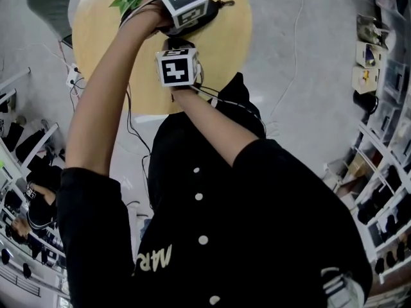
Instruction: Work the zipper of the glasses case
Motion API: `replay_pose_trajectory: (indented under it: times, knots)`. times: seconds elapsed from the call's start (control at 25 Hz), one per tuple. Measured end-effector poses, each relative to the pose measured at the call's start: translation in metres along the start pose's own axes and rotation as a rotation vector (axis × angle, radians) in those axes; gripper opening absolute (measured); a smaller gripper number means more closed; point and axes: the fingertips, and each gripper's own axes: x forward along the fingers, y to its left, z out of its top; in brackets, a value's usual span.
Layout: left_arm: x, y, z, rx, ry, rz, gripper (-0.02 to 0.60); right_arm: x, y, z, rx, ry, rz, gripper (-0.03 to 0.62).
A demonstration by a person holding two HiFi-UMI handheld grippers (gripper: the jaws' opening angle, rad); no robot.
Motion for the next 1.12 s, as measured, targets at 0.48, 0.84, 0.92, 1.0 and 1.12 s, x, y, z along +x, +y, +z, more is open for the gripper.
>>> replay_pose_trajectory:
  times: [0.48,0.84,0.92,1.0,1.12]
  knots:
    - [0.001,-0.001,0.001,0.01,0.003,-0.001,0.166,0.011,0.006,0.013,0.62,-0.192,0.064,0.006]
    - [0.002,-0.002,0.002,0.03,0.018,0.01,0.166,0.013,0.008,0.018,0.749,-0.272,0.108,0.005]
    - [0.002,0.0,0.002,0.03,0.019,0.008,0.166,0.015,0.009,0.02,0.75,-0.271,0.106,0.005]
    - [0.002,0.0,0.003,0.031,0.021,0.007,0.166,0.015,0.009,0.021,0.771,-0.269,0.106,0.005]
    - [0.003,-0.001,0.002,0.032,0.029,0.006,0.166,0.016,0.011,0.023,0.844,-0.278,0.125,0.005]
